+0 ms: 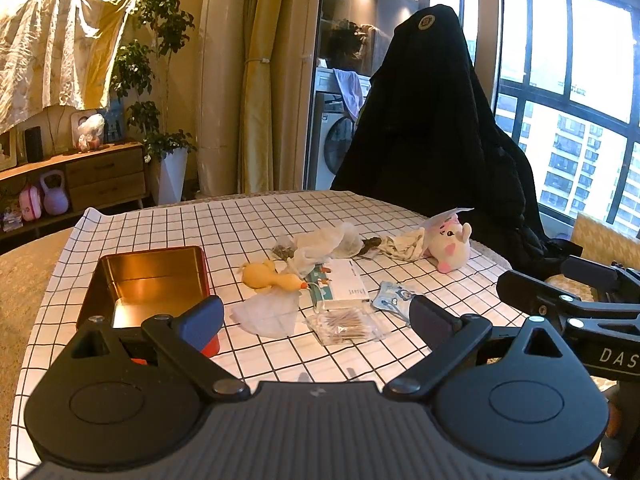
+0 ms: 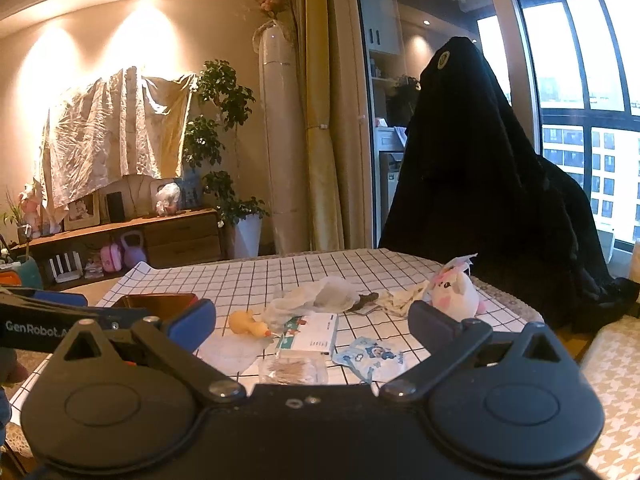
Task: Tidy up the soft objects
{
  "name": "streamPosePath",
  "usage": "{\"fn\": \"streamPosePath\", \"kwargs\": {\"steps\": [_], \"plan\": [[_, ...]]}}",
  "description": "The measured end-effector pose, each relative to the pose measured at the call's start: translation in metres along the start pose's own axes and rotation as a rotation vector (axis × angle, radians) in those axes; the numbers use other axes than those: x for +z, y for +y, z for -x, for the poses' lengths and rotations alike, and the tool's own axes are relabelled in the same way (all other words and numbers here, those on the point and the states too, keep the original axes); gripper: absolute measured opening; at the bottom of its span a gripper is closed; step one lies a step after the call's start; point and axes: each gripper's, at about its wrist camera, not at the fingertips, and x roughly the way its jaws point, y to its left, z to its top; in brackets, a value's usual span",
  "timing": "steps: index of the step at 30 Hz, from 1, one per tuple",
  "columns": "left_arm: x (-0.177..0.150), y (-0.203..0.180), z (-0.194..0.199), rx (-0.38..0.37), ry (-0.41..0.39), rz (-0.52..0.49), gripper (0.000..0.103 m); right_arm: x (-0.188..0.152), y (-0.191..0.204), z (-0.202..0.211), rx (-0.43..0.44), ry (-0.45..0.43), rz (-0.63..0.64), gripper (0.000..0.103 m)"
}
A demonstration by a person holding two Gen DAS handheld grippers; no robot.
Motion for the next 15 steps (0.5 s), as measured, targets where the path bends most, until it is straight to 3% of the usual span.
{"fn": "streamPosePath", "kwargs": {"steps": [15], "plan": [[-0.0038, 0.0004, -0.0034, -0.002, 0.009, -0.003, 0.1, -0.0022, -0.0017, -0.0029, 0.011, 0.015, -0.017, 0.102]]}}
